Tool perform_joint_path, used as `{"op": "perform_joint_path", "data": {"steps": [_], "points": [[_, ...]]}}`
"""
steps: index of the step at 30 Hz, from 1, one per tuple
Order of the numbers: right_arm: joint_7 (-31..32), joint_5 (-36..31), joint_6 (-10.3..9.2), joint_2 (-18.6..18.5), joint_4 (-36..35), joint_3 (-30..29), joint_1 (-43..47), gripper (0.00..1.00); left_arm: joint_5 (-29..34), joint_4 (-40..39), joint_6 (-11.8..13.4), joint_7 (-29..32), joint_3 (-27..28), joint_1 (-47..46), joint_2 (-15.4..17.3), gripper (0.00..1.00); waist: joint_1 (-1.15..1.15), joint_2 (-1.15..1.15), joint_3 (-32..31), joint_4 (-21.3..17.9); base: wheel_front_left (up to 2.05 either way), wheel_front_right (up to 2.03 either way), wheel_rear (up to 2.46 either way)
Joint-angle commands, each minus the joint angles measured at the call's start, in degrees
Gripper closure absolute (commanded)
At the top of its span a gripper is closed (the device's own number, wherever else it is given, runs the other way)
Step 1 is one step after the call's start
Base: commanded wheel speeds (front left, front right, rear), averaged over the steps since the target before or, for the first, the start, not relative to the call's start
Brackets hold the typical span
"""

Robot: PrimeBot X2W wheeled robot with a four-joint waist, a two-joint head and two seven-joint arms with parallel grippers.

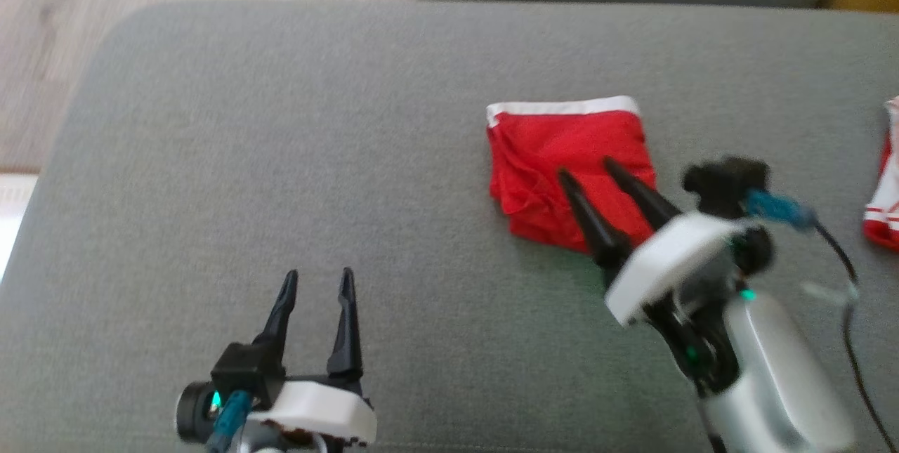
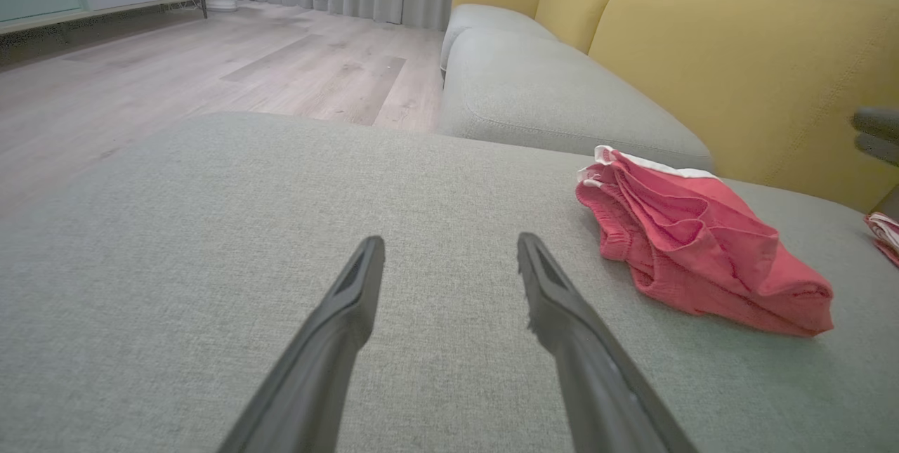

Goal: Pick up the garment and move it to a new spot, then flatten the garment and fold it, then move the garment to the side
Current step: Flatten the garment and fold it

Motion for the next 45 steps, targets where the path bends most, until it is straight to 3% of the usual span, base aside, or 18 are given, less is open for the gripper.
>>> {"op": "perform_joint_path", "data": {"steps": [1, 4, 9, 15, 16, 17, 18, 19, 20, 33, 39, 45], "points": [[-3.36, -4.82, 0.39, -0.05, -4.09, -0.76, 1.86, 0.00, 0.76, -2.00, -0.35, -0.35, 2.58, -0.35, -0.17, 0.00, 0.00, 0.00, -2.26, -1.83, 0.00, 0.00, 0.00], [-8.42, -11.96, 0.39, -2.17, -6.04, -3.62, 6.65, 0.00, 1.51, -1.90, -0.75, -0.35, 3.68, 1.05, -0.17, 0.00, 0.00, 0.00, -3.93, -2.73, 0.00, 0.00, 0.00], [-16.46, -18.12, 0.39, -3.34, -6.28, -8.87, 14.34, 0.00, 2.77, -1.15, -1.73, -0.35, 5.62, 3.49, -0.17, 0.00, 0.00, 0.00, -6.22, -3.62, 0.00, 0.00, 0.00], [-24.54, -21.24, 0.39, -2.73, -1.83, -12.90, 18.41, 0.00, 3.87, -0.65, -2.93, -0.35, 7.89, 5.44, -0.17, 0.00, 0.00, 0.00, -7.10, -3.24, 0.00, 0.00, 0.00], [-24.95, -21.18, 0.39, -2.54, -1.06, -12.94, 17.97, 0.04, 3.90, -0.65, -3.07, -0.35, 7.94, 5.43, -0.17, 0.00, 0.00, 0.00, -7.02, -2.99, 0.00, 0.00, 0.00], [-25.16, -20.77, 0.39, -2.27, -0.23, -13.04, 17.33, 0.49, 3.93, -0.65, -3.22, -0.35, 7.92, 5.33, -0.17, 0.00, 0.00, 0.00, -6.89, -2.67, 0.00, 0.00, 0.00], [-25.09, -20.42, 0.39, -2.09, 0.69, -12.82, 16.47, 0.78, 3.96, -0.65, -3.35, -0.35, 7.84, 5.22, -0.17, 0.00, 0.00, 0.00, -6.73, -2.32, 0.00, 0.00, 0.00], [-25.09, -20.42, 0.39, -2.09, 0.69, -12.82, 16.47, 0.78, 3.96, -0.65, -3.35, -0.35, 7.84, 5.22, -0.17, 0.00, 0.00, 0.00, -6.73, -2.32, 0.00, 0.00, 0.00], [-24.97, -20.14, 0.39, -1.99, 1.67, -12.46, 15.43, 1.00, 3.96, -0.66, -3.41, -0.35, 7.72, 5.09, -0.17, 0.00, 0.00, 0.00, -6.50, -1.96, 0.00, 0.00, 0.00], [-25.07, -20.93, 0.39, -0.93, 22.80, -4.75, -5.01, 1.00, 2.03, -0.77, -2.76, -0.35, 2.47, -0.47, -0.17, 0.00, 0.00, 0.00, 1.54, 5.09, 0.00, 0.00, 0.00], [-28.26, -21.54, 0.39, 0.17, 32.72, -2.47, -8.99, 1.00, 1.24, -0.44, -1.85, -0.35, 1.52, -1.56, -0.17, 0.00, 0.00, 0.00, 2.44, 7.47, 0.00, 0.00, 0.00], [-30.90, -19.60, 0.39, 0.82, 36.90, 4.51, -10.47, 1.00, 1.10, -0.34, -1.69, -0.35, 1.27, -1.71, -0.17, 0.00, 0.00, 0.00, 2.60, 8.42, 0.00, 0.00, 0.00]]}}
